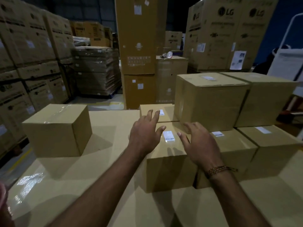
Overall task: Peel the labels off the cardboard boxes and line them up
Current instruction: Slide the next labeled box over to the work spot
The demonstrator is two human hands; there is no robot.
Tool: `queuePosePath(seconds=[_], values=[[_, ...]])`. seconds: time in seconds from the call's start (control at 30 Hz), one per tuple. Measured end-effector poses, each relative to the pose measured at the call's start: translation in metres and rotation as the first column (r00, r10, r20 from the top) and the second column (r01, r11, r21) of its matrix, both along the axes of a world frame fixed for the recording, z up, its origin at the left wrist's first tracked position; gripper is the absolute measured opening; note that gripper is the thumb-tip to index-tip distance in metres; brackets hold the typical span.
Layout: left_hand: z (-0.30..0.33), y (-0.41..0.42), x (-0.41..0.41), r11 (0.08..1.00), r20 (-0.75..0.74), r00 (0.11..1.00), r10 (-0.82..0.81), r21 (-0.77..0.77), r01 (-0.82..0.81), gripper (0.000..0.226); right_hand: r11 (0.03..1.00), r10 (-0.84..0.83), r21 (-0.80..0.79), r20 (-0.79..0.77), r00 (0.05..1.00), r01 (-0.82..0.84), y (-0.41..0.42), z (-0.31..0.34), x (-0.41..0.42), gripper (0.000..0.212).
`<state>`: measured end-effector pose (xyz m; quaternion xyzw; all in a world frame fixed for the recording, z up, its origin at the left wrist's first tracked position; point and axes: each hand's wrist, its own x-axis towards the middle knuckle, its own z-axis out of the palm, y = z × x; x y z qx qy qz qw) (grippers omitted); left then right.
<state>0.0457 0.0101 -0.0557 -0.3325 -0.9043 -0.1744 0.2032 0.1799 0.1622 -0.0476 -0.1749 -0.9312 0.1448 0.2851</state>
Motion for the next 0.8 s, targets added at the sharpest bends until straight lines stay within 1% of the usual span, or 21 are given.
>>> queuePosePath(seconds=[0.1,0.23,0.3,0.47,0.67,0.8], values=[[0.008,0.007,0.005,1.000,-0.033,0.999,0.000,0.009,0.001,0.069,0.999,-0.026,0.019,-0.005,1.000,0.026,0.012,0.003,0.009,0.048],[0.014,0.021,0.014,0.999,-0.031,1.000,-0.003,0.047,0.004,0.069,0.997,-0.071,0.038,-0.031,0.997,0.072,0.032,0.014,0.014,0.050],[0.019,0.033,0.015,0.999,-0.031,0.999,-0.018,0.045,0.020,0.069,0.996,-0.080,0.025,-0.053,0.995,0.081,0.044,0.023,0.014,0.052],[0.034,0.079,0.017,0.994,-0.020,0.999,-0.047,0.096,0.049,0.063,0.994,-0.114,-0.004,-0.070,0.991,0.114,0.091,0.040,0.003,0.057],[0.052,0.144,0.012,0.992,-0.020,0.999,-0.030,0.124,0.032,0.067,0.980,-0.198,-0.028,-0.096,0.976,0.196,0.163,0.058,-0.015,0.072],[0.056,0.186,0.005,0.995,0.000,1.000,0.006,0.100,-0.006,0.078,0.977,-0.212,-0.056,-0.109,0.971,0.207,0.209,0.069,-0.024,0.076]])
